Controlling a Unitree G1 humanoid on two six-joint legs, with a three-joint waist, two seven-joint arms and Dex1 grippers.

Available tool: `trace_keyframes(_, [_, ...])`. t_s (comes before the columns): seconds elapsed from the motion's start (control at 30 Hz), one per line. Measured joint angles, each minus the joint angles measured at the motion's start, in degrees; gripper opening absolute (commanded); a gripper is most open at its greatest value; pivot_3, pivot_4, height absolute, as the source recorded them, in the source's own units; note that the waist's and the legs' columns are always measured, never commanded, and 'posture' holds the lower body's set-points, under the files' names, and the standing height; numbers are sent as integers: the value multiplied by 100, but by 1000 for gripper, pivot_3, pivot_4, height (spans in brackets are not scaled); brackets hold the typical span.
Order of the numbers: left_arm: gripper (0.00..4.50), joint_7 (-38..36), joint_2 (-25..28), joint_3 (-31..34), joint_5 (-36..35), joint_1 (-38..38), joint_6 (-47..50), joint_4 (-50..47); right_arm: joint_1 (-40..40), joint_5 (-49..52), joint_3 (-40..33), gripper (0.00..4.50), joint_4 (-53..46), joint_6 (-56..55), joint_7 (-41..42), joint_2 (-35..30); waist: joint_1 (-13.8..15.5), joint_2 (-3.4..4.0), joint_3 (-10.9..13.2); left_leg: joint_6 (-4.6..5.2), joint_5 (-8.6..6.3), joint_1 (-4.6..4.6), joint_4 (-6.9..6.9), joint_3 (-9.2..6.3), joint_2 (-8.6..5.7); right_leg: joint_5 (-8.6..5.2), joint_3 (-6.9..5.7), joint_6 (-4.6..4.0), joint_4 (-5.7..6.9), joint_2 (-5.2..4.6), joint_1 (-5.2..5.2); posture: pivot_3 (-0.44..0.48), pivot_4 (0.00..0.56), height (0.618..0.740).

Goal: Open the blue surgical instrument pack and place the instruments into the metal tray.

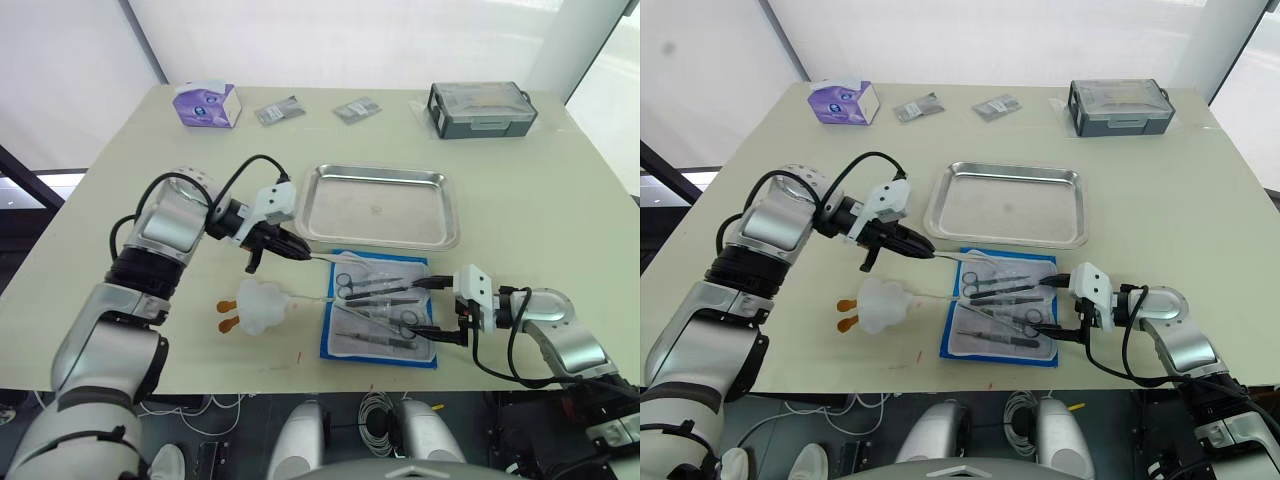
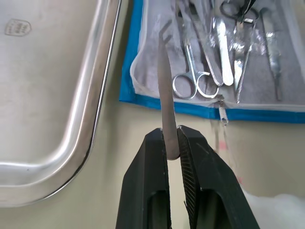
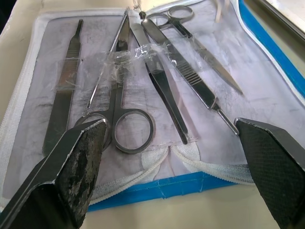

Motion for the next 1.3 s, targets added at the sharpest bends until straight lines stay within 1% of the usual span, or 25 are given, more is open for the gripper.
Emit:
trace_keyframes(0.1, [24, 0, 120, -1, -161, 9, 127, -155, -1, 0, 2, 4500, 0, 0, -3, 5, -1, 0, 0, 0, 0, 0, 0, 0, 0, 0, 0, 0, 0, 1, 0, 0, 150, 740])
trace_keyframes(0.17, [24, 0, 295, 6, -316, 7, 198, -215, -2, 0, 6, 4500, 0, 0, -4, 8, -6, 0, 0, 0, 0, 1, -1, 1, 1, 0, 1, 0, 0, 1, 0, 0, 150, 740])
trace_keyframes(0.27, [24, 0, 361, 163, -606, 10, 307, -217, 0, 0, 6, 4500, 1, 0, -6, 4, -1, -2, 0, 0, 0, 1, -1, 0, 1, 0, -1, 0, 0, 0, 1, 0, 150, 740])
trace_keyframes(0.33, [24, 74, 122, 507, -879, -6, 390, -206, 7, 0, 5, 4500, 1, 0, -7, 2, 2, -4, -2, 0, 0, 3, 0, -2, 1, 0, -3, 0, -3, 0, 5, 0, 150, 740])
trace_keyframes(0.4, [24, 335, -162, 757, -982, -9, 373, -181, 11, -1, 6, 4500, 1, 0, -13, 5, 4, -4, -2, 0, 0, 8, 0, -1, 1, 0, -3, 0, -4, -1, 9, 0, 150, 740])
trace_keyframes(0.43, [24, 614, -406, 919, -1004, -11, 343, -140, 14, -1, 6, 4500, 1, 0, -16, 6, 7, -4, -2, 0, 0, 9, 0, -2, 1, 0, -3, 0, -4, -1, 11, 0, 150, 740])
trace_keyframes(0.47, [24, 802, -536, 994, -1011, -11, 341, -113, 14, -1, 6, 4500, 1, 0, -18, 6, 9, -4, -2, 0, 0, 12, 0, -2, 1, 0, -4, 0, -4, -2, 14, 0, 150, 740])
trace_keyframes(0.5, [24, 1141, -758, 1125, -1016, -13, 342, -55, 17, -1, 7, 4500, 1, 0, -24, 6, 11, -5, -2, 0, 0, 15, 0, -5, 1, 0, -4, 0, -6, -2, 19, 0, 150, 740])
trace_keyframes(0.53, [24, 1646, -998, 1252, -966, -17, 370, 15, 18, -1, 14, 4500, 0, 0, -35, 8, 9, -5, -2, 0, 0, 20, -1, -14, 1, 0, -2, 0, -6, -3, 22, 0, 150, 740])
trace_keyframes(0.57, [24, 2024, -1118, 1294, -891, -17, 419, 28, 18, -1, 16, 4500, 0, 0, -43, 21, 1, -6, -2, 1, -1, 23, -3, -23, 1, 0, 2, 0, -5, -3, 22, 0, 150, 740])
trace_keyframes(0.63, [24, 2700, -1227, 1319, -697, -13, 570, 13, 18, -1, 26, 4500, -1, 0, -54, 29, -9, -6, -2, 1, -1, 30, -8, -28, 0, 0, 5, 0, -4, -2, 24, 0, 150, 740])
trace_keyframes(0.73, [24, 3281, -1331, 1434, -581, 18, 806, -70, 29, -1, 23, 4500, -1, 0, -56, 15, 2, -6, -2, 0, -1, 37, -9, -32, -2, 0, 2, 0, -6, -4, 35, 0, 150, 740])
trace_keyframes(0.87, [24, 4204, -1769, 1560, -475, 182, 1226, -411, 55, -1, 22, 4500, -4, 2, -60, -6, 18, -6, -2, 1, -2, 64, -14, -41, -4, -1, -6, 1, -19, -8, 73, 0, 150, 740])
trace_keyframes(0.9, [24, 4669, -2036, 1660, -444, 272, 1344, -517, 60, -1, 22, 4500, -7, 2, -62, -7, 20, -6, -2, 1, -2, 67, -15, -42, -4, -1, -6, 2, -20, -9, 75, 0, 150, 740])
trace_keyframes(1.0, [24, 5645, -2650, 1845, -363, 563, 1521, -888, 65, -1, 23, 4500, -19, 2, -64, -6, 18, -6, -2, 1, -2, 66, -14, -45, -4, -1, -5, 1, -20, -12, 75, 0, 150, 740])
trace_keyframes(1.13, [24, 6577, -3138, 1921, -218, 855, 1815, -1338, 66, -1, 27, 4500, -21, 4, -62, -6, 17, -6, -2, 0, -2, 67, -16, -46, -6, -1, -4, 1, -20, -13, 76, 0, 150, 740])
trace_keyframes(1.23, [24, 7215, -3387, 1920, 17, 968, 2087, -1486, 65, -1, 28, 4500, -21, 12, -63, -5, 18, -7, -3, 0, -2, 69, -16, -46, -8, -1, -4, 1, -20, -14, 77, 0, 150, 740])
trace_keyframes(1.3, [24, 7462, -3459, 1864, 137, 1011, 2294, -1502, 65, -1, 27, 4500, -21, 13, -63, -5, 18, -7, -3, 0, -2, 69, -17, -46, -8, -1, -4, 1, -20, -13, 77, 0, 150, 740])
